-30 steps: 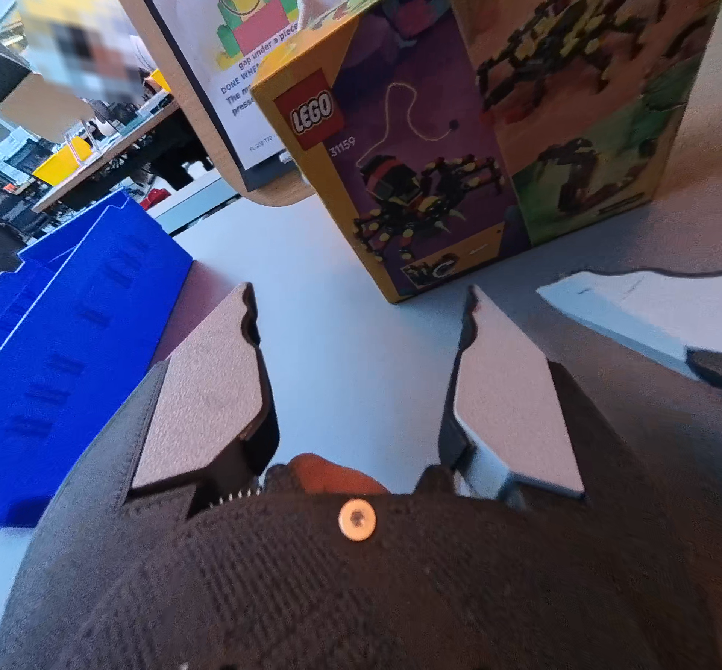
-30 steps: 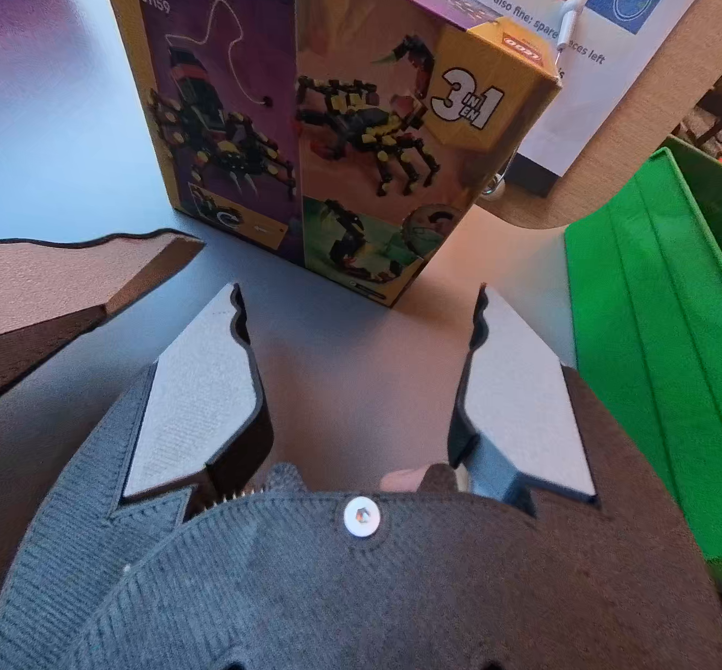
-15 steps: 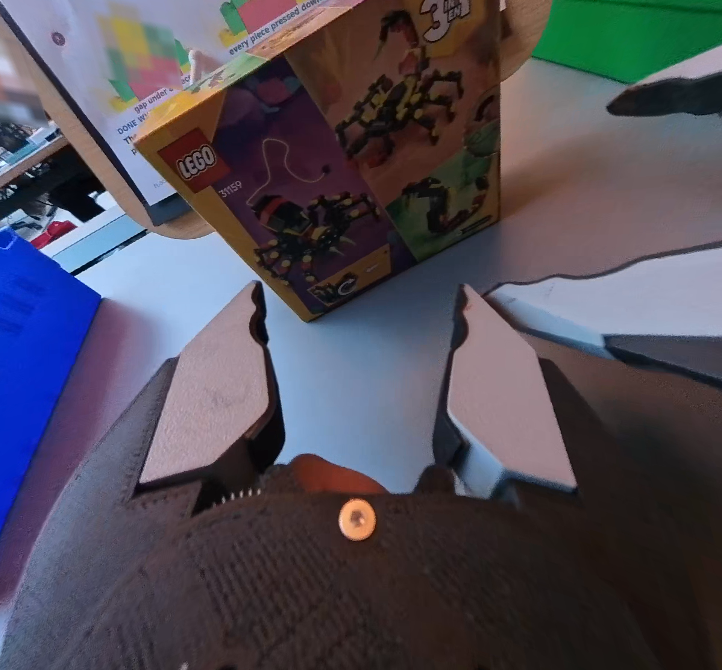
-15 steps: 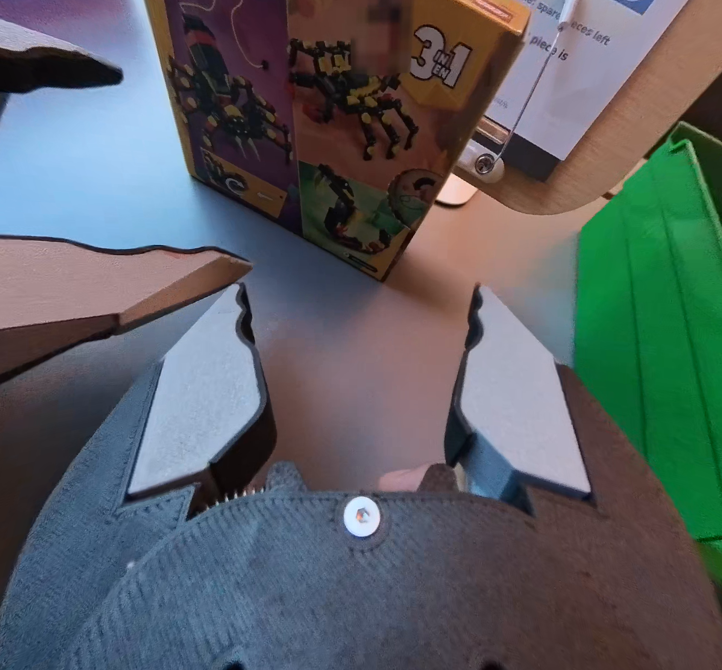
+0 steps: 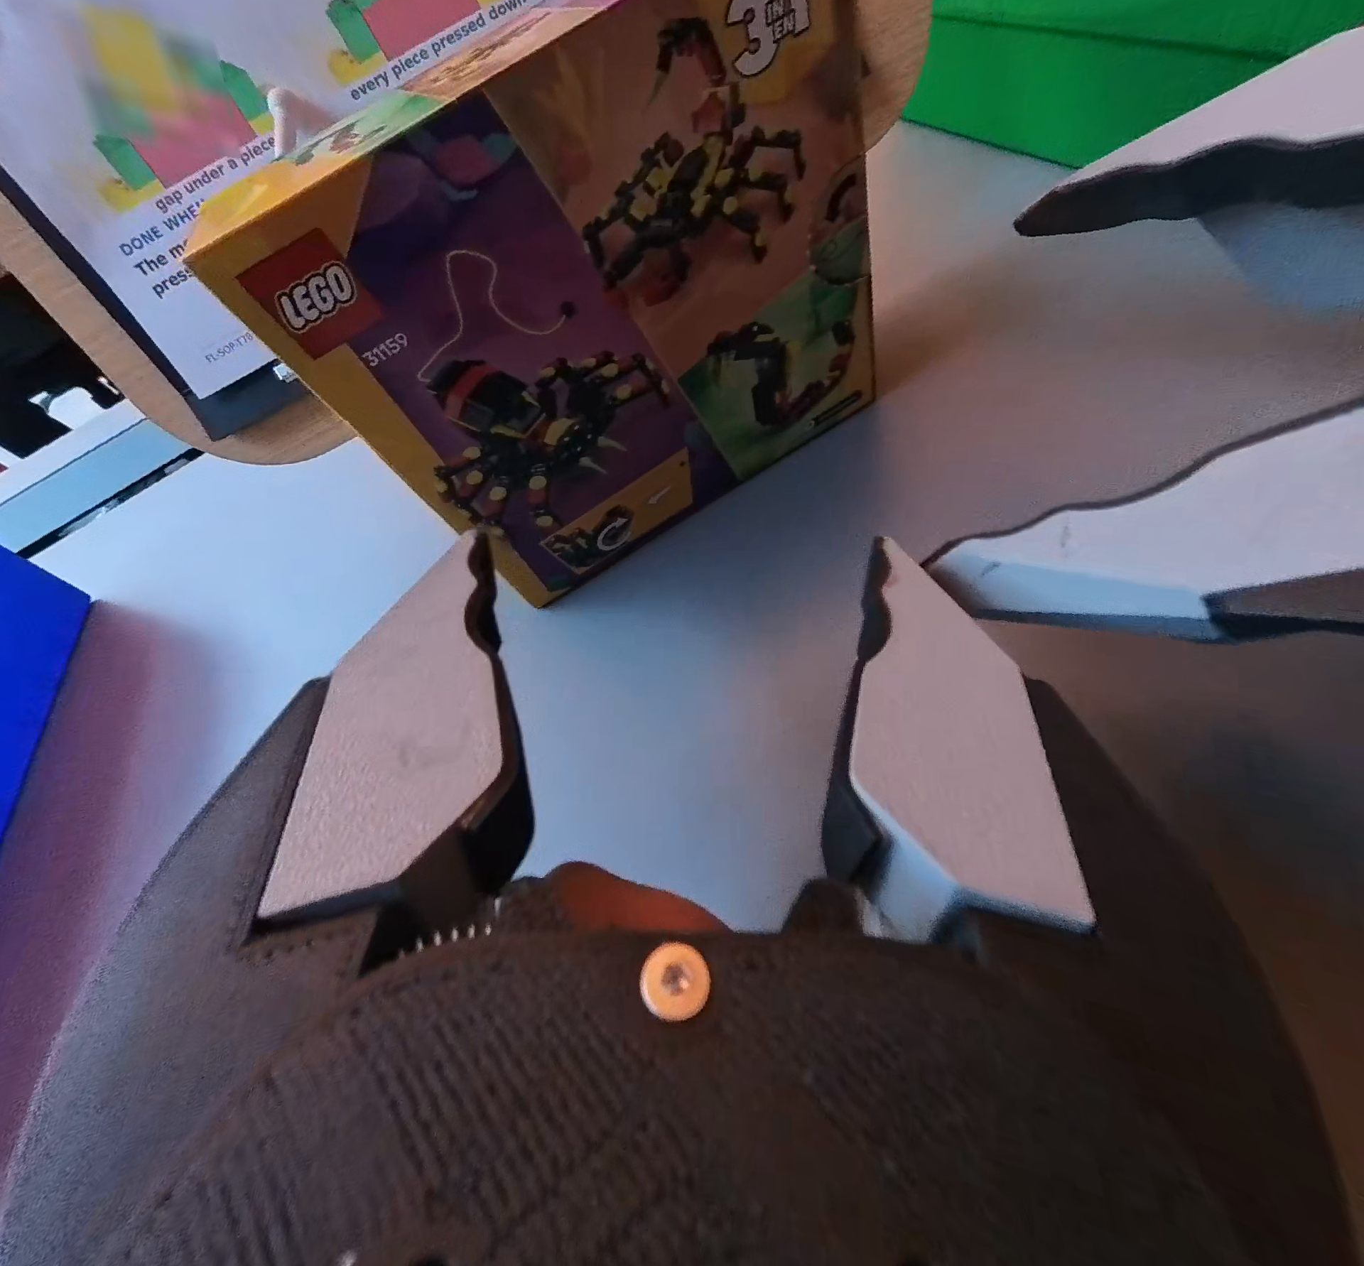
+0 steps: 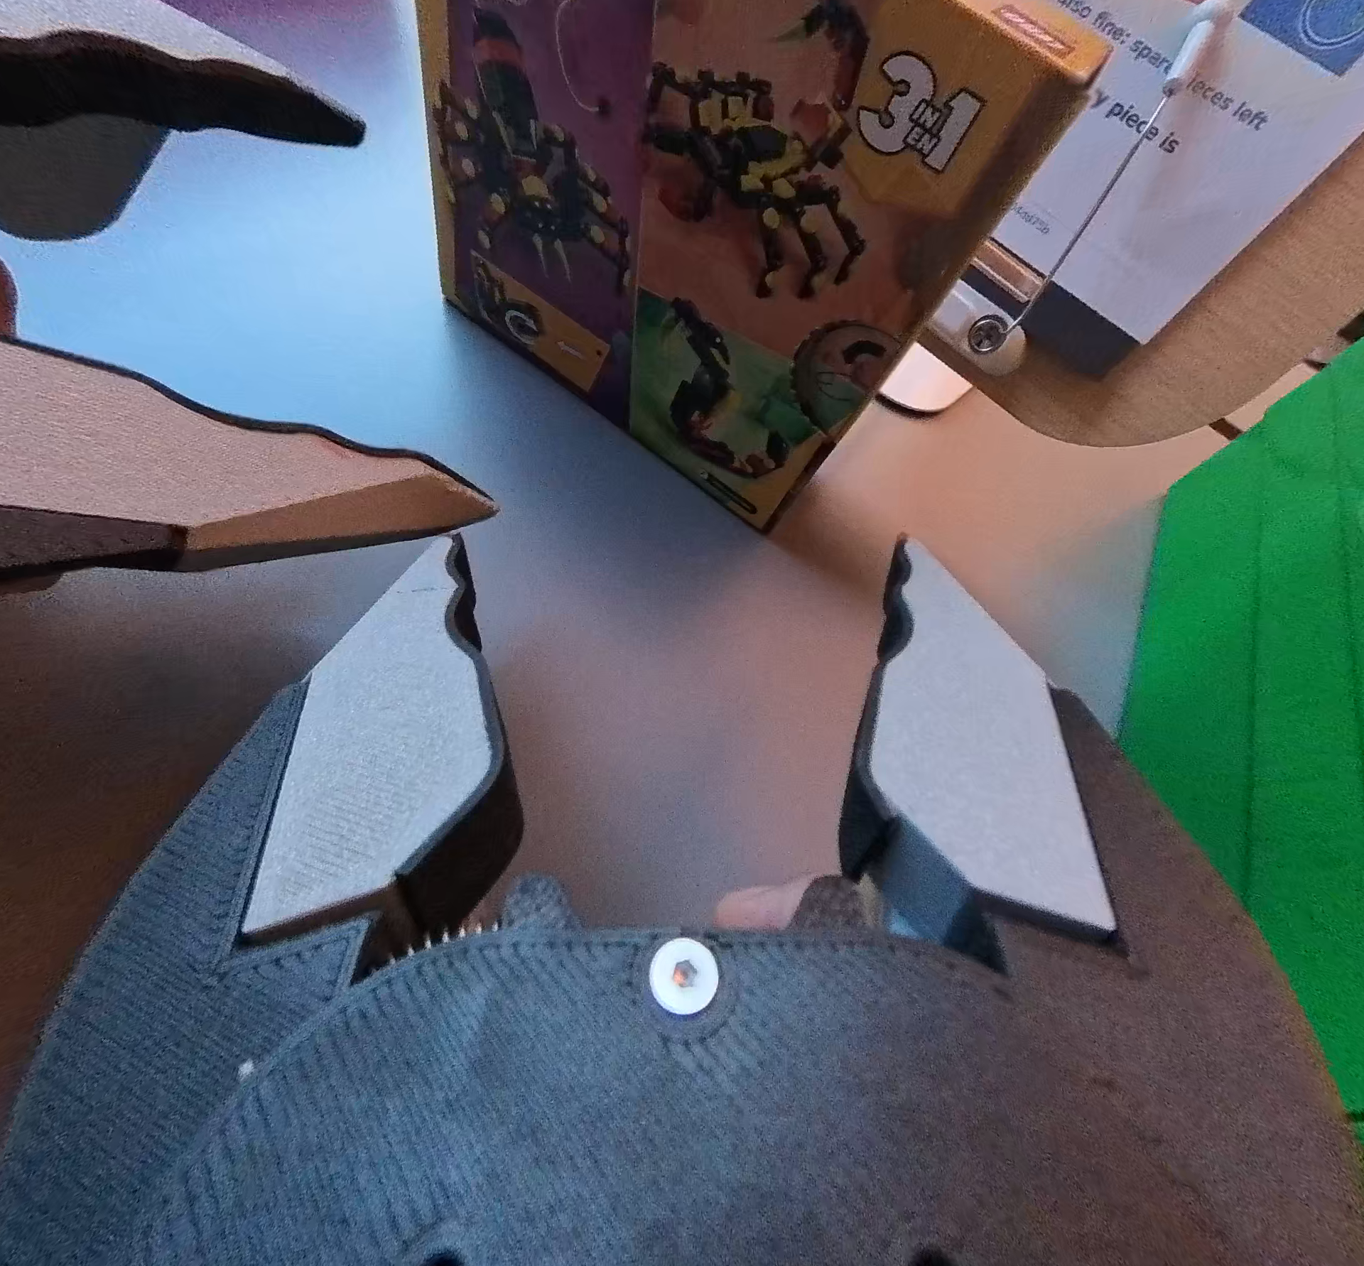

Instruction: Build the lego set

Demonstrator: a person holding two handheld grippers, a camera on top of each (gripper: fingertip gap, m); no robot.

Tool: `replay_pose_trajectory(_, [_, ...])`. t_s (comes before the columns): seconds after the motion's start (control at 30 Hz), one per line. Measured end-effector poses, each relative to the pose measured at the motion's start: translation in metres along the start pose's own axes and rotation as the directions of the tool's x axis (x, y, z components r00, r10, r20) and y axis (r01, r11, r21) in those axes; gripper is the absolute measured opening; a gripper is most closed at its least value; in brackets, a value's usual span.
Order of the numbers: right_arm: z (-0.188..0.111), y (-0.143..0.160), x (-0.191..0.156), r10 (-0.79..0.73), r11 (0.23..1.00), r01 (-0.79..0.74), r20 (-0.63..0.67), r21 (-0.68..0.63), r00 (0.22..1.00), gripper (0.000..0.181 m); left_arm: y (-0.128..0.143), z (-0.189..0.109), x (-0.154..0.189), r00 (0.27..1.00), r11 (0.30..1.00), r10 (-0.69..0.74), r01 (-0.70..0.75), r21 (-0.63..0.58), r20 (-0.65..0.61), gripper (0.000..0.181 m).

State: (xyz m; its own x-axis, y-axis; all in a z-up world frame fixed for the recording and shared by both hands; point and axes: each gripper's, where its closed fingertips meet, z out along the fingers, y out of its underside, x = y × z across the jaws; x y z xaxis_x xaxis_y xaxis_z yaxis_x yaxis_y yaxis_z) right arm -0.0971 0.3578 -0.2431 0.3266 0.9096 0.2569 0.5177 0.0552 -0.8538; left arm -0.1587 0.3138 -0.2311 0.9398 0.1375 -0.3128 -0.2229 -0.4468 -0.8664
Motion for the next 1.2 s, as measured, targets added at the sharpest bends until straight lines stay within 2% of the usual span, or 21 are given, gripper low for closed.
replay_pose_trajectory(0.27, [0.001,0.002,-0.001,0.003,1.0,-0.004,-0.018,-0.019,1.0,0.109,0.008,0.0,-0.011,0.997,0.999,0.027,-0.023,-0.048,0.076,0.101])
replay_pose_trajectory(1.2, [0.0,0.0,-0.007,0.022,1.0,-0.022,-0.001,-0.012,1.0,0.109,0.011,0.001,-0.012,0.997,0.998,0.024,-0.02,-0.061,0.077,0.101])
